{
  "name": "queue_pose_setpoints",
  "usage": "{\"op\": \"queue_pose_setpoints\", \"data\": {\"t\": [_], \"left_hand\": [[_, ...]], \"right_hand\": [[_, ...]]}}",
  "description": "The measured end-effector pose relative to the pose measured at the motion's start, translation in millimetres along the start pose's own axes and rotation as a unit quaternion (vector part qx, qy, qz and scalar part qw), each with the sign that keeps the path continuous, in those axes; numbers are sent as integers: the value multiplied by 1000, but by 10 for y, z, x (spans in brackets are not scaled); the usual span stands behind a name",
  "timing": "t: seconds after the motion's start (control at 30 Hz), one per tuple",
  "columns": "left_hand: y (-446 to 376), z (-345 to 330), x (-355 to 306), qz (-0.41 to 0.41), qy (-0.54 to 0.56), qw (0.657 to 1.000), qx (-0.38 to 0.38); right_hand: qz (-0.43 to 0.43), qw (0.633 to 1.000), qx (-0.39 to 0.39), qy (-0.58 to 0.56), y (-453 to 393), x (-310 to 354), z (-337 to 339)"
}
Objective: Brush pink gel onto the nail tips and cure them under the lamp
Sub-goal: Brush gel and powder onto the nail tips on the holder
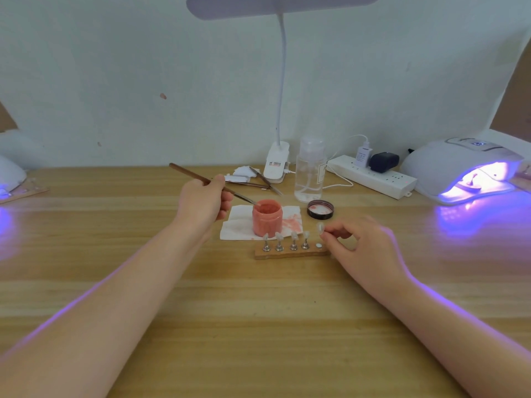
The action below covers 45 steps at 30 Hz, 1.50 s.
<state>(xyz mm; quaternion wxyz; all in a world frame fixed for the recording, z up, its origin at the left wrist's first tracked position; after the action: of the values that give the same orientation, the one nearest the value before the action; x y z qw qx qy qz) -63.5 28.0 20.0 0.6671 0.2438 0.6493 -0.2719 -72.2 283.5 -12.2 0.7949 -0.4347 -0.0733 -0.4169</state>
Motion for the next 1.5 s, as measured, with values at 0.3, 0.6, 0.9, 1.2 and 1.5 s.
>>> {"op": "queue_pose_setpoints", "data": {"t": [0.3,0.6,0.9,1.2,1.5], "left_hand": [[-36,56,4,21,13,1000,-20],[-28,56,51,60,33,998,-2],[242,-7,-331,-48,163,980,99],[893,-169,-154,-238,29,947,214],[1121,-163,209,-398,-56,893,203]], "right_hand": [[1,1000,-1,-1,-4,23,10],[-6,1000,7,-1,0,13,16],[-16,1000,12,0,-32,-2,-5],[-27,999,-8,-31,-29,10,10],[-35,998,-9,-42,-22,21,19]]}}
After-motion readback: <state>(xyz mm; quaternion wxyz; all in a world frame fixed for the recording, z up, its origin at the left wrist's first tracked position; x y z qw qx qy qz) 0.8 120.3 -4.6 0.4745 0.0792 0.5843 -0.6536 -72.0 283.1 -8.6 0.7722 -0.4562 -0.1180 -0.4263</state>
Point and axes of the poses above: each hand's wrist, its own y-axis away from the middle knuckle, its own z-axis out of the back of the hand, x = y × z, the point moved 1 cm from there along -y, towards the middle knuckle, and after that the axes turned 4 degrees about -x, right-handed, at the moved point
